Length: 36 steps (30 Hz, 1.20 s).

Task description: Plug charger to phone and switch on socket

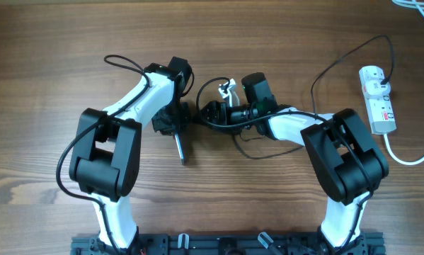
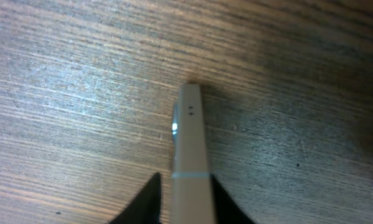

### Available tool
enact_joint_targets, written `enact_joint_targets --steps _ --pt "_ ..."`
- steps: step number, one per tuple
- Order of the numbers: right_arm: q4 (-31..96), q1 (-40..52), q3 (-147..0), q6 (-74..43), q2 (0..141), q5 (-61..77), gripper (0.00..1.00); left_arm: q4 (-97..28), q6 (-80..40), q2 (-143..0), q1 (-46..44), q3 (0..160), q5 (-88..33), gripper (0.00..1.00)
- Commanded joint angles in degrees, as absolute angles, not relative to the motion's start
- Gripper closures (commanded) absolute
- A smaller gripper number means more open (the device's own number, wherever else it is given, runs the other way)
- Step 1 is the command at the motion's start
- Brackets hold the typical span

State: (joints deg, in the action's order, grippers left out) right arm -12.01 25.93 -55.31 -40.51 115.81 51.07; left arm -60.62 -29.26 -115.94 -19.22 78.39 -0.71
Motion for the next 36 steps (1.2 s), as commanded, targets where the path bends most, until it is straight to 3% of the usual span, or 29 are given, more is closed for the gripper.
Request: enact_joint_targets --steps 1,14,17,20,22,26,30,36 --pt "-10.70 25.41 -54.26 -40.53 117.75 42.83 0.00 -61.41 -29.43 -116.22 -19.38 77.87 -0.56 0.75" --pt "-10.70 25.41 -54.26 -40.56 117.75 42.83 0.00 -64.23 -29.47 -116.22 -19.38 77.87 -0.60 0.84" --pt "-10.66 25.41 -54.26 -40.51 117.75 42.85 0.00 -64.38 -29.47 -116.22 -19.38 77.87 -0.58 0.96" --pt "-10.68 25.41 -54.26 -40.53 117.75 42.83 0.00 -65.41 -28.60 -115.79 -19.00 77.91 -1.83 0.96" --pt "-10.68 25.41 -54.26 -40.56 117.75 42.83 0.00 -65.43 -21.82 -113.43 -16.71 78.02 -13.47 0.96" --pt "-10.66 25.41 -54.26 -40.60 117.75 42.87 0.00 -70.32 -10.44 -107.96 -8.69 78.02 -49.47 0.96" --pt "-10.70 25.41 -54.26 -40.75 117.75 42.89 0.00 -82.76 -10.46 -107.57 -5.98 78.00 -63.02 0.96" --pt "-10.66 25.41 -54.26 -42.92 117.75 43.09 0.00 -90.52 -10.44 -107.57 -9.04 78.00 -83.59 0.96"
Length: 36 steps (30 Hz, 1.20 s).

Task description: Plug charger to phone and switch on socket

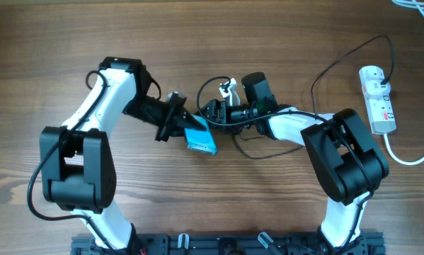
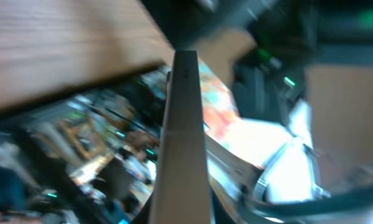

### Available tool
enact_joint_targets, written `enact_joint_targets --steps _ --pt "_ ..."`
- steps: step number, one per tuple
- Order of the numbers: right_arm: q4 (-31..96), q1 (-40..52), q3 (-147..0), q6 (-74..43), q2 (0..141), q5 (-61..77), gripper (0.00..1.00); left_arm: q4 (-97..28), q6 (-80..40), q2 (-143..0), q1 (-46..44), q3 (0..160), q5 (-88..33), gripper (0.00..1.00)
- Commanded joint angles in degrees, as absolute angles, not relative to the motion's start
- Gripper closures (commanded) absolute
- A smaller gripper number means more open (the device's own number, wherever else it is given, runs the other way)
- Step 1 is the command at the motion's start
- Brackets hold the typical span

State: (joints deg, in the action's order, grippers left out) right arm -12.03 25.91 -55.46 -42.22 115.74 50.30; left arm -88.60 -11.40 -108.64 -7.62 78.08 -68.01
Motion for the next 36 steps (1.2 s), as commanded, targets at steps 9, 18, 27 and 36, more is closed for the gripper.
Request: enact_joint_targets --steps 9,18,27,36 --pt "-10.24 25.43 -54.26 -46.89 117.75 42.85 0.00 -93.43 -10.68 -107.57 -10.28 78.00 -90.35 0.96" --pt "-10.22 25.52 -54.26 -46.89 117.75 42.85 0.00 -96.60 -14.20 -107.57 -10.28 78.00 -90.21 0.96" --pt "1.80 25.63 -57.56 -39.24 106.13 41.71 0.01 -96.60 -15.68 -107.57 -10.26 78.00 -90.24 0.96" --pt "43.55 25.63 -73.43 -12.14 98.24 7.44 0.01 -96.47 -15.62 -107.57 -10.26 78.00 -89.54 0.96"
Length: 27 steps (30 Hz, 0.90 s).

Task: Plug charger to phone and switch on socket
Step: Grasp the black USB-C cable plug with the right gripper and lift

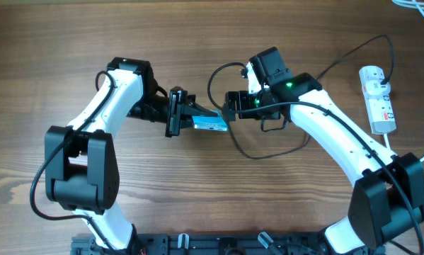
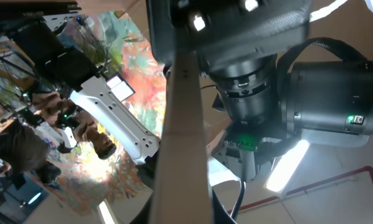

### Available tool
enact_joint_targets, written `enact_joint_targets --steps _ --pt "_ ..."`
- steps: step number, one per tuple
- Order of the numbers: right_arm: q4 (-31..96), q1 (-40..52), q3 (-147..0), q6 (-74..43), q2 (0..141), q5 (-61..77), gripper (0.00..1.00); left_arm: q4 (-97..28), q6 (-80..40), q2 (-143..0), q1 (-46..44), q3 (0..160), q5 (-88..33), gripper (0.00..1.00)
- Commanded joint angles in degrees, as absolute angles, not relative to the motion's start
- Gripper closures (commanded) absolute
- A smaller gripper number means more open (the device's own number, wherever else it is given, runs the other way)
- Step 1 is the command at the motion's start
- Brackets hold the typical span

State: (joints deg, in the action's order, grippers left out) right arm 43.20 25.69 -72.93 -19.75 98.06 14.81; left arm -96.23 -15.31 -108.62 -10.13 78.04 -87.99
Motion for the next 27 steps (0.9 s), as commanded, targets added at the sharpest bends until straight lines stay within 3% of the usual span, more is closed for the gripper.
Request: enact_joint_targets --steps 1,2,9,15,19,25,27 --pt "42.92 25.63 -73.38 -12.03 98.26 7.27 0.08 -96.47 -15.64 -107.57 -10.26 78.00 -89.54 0.96" --pt "42.26 25.63 -73.08 -12.01 98.45 7.29 0.16 -96.51 -15.68 -107.57 -10.09 78.00 -89.58 0.96" --pt "39.51 26.26 -71.20 -4.27 104.84 12.38 0.46 -96.49 -15.66 -107.57 -2.55 78.00 -89.54 0.96" --pt "35.29 27.51 -71.18 -3.44 117.91 12.12 0.47 -96.47 -15.66 -107.57 2.74 78.00 -87.09 0.96" --pt "46.13 27.51 -71.18 -10.94 122.32 -1.85 0.55 -96.47 -15.66 -107.57 3.51 78.00 -85.84 0.96" --pt "59.48 27.51 -71.18 -19.75 122.39 -14.63 0.53 -96.51 -15.68 -107.57 5.87 78.00 -85.86 0.96" --pt "58.30 27.46 -71.18 -19.68 122.39 -15.42 0.46 -96.60 -15.70 -107.57 8.19 78.00 -85.82 0.96"
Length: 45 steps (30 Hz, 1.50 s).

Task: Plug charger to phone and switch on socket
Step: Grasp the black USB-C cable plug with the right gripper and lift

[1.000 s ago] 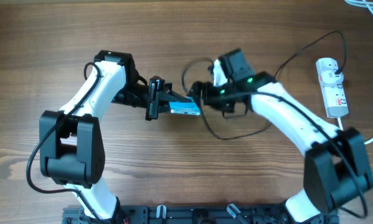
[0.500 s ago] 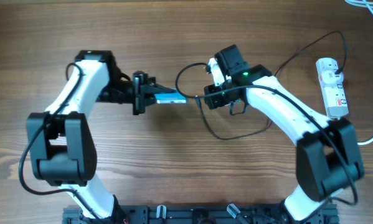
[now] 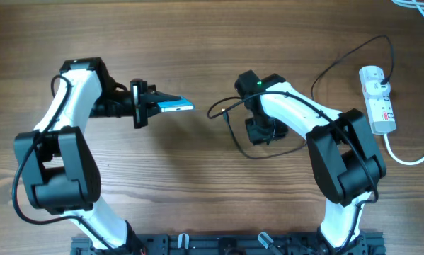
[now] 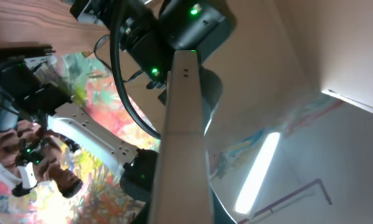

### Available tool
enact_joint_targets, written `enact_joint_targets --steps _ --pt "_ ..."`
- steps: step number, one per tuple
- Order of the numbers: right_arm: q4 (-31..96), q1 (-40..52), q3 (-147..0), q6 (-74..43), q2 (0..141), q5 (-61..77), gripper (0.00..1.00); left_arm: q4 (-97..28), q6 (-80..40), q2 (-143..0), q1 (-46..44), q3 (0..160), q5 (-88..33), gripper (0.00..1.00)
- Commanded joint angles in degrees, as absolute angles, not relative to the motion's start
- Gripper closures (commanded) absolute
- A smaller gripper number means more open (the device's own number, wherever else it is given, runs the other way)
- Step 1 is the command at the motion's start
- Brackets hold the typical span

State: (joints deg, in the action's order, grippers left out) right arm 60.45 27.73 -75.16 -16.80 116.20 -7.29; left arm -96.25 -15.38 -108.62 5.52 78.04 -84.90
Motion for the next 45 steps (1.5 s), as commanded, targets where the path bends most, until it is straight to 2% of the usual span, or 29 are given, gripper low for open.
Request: enact_joint_targets --steps 1,2,6,9,12,16,19,20,25,28,29,32,34,35,37,38,39,42,45 --pt "56.84 27.46 -71.20 -19.49 122.39 -15.07 0.40 -96.62 -15.70 -107.57 8.91 78.00 -85.82 0.96" --pt "55.22 27.46 -71.59 -18.85 122.37 -13.67 0.36 -96.60 -15.90 -107.57 9.78 78.00 -85.82 0.96" --pt "52.95 27.46 -79.92 -11.88 122.37 -4.36 0.36 -96.60 -15.90 -107.57 13.06 78.00 -85.84 0.96" --pt "52.10 27.46 -86.85 -10.98 122.37 -0.84 0.45 -96.60 -15.90 -107.57 14.70 78.00 -85.38 0.96" --pt "49.39 27.92 -86.72 -4.49 122.43 16.75 0.57 -96.57 -15.90 -107.57 15.14 78.00 -85.41 0.96" --pt "45.15 29.04 -83.02 -5.78 122.43 12.73 0.58 -96.49 -15.90 -107.57 15.14 78.00 -83.22 0.96" --pt "40.91 29.02 -83.02 -8.97 122.41 6.44 0.72 -96.49 -17.47 -107.57 15.14 78.00 -82.94 0.96" --pt "39.99 29.15 -83.40 -8.93 122.41 6.68 0.80 -96.49 -18.70 -107.57 15.14 78.00 -82.83 0.96" --pt "43.64 31.90 -78.54 -10.02 122.43 5.48 0.83 -96.51 -20.45 -107.57 15.14 78.00 -82.74 0.96" --pt "48.93 31.48 -72.95 -14.92 122.43 -12.40 0.83 -96.53 -20.45 -107.57 15.14 78.00 -82.72 0.96" --pt "49.71 30.59 -70.89 -15.77 122.43 -14.17 0.80 -96.51 -20.45 -107.57 15.14 78.00 -82.70 0.96" --pt "43.46 29.54 -70.11 -15.42 122.43 -8.45 0.51 -96.53 -21.50 -107.57 15.20 78.00 -82.61 0.96" --pt "40.16 29.54 -70.11 -14.98 122.43 -8.19 0.44 -96.49 -23.24 -107.57 15.44 78.00 -82.78 0.96" --pt "39.68 29.54 -70.11 -14.98 122.43 -7.55 0.44 -96.49 -23.20 -107.57 15.59 78.00 -82.81 0.96" --pt "39.72 29.54 -70.11 -15.05 122.43 -4.03 0.57 -96.47 -23.16 -107.57 15.66 78.00 -82.04 0.96" --pt "40.49 29.54 -70.11 -15.35 122.43 -0.86 0.69 -96.47 -23.16 -107.57 15.66 78.00 -81.45 0.96" --pt "41.50 29.54 -70.11 -16.91 122.43 0.60 0.75 -96.49 -23.16 -107.57 15.66 78.00 -81.23 0.96" --pt "42.50 29.54 -70.11 -19.66 122.43 0.54 0.80 -96.49 -23.18 -107.57 15.66 78.00 -81.10 0.96" --pt "43.90 29.54 -70.11 -19.68 122.43 0.54 0.82 -96.49 -23.18 -107.57 15.66 78.00 -81.10 0.96"
